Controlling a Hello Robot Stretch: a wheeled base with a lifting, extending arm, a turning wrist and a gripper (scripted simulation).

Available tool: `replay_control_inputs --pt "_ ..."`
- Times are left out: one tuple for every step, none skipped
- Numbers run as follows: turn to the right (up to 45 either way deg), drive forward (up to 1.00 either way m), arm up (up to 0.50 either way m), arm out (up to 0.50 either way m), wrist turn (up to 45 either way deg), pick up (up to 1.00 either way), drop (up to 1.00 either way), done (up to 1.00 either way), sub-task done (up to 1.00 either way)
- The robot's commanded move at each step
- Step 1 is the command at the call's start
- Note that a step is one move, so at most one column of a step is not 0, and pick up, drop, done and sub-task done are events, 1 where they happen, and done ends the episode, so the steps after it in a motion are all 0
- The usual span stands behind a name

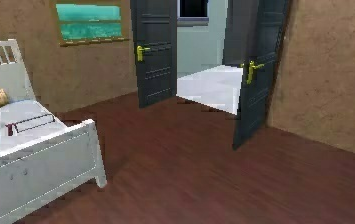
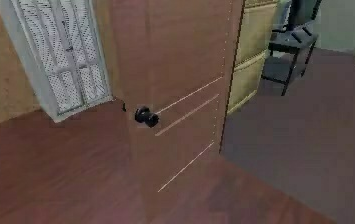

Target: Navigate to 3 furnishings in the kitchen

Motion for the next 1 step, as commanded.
replay_control_inputs --pt "0.0 1.0 0.0 0.0 0.0 0.0 0.0 0.0 0.0"
